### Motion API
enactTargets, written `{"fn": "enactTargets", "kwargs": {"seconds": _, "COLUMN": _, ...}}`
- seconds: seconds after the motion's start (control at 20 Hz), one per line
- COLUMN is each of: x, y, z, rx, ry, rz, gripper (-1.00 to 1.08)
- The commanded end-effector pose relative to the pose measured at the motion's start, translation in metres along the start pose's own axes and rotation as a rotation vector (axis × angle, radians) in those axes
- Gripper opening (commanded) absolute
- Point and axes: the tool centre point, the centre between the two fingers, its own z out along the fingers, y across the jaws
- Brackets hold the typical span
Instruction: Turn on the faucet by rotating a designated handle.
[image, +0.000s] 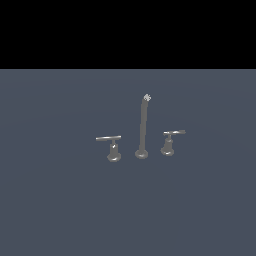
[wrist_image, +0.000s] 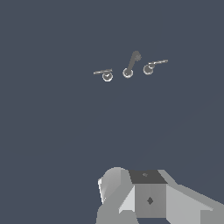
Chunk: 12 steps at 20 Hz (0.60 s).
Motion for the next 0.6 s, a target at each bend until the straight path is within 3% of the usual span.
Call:
{"fn": "enactTargets", "kwargs": {"seconds": 0.0, "x": 0.0, "y": 0.0, "z": 0.0, "rx": 0.0, "ry": 0.0, "rz": 0.0, "gripper": -1.0}}
{"fn": "enactTargets", "kwargs": {"seconds": 0.55, "x": 0.007, "y": 0.012, "z": -0.015, "rx": 0.026, "ry": 0.054, "rz": 0.051, "gripper": -1.0}}
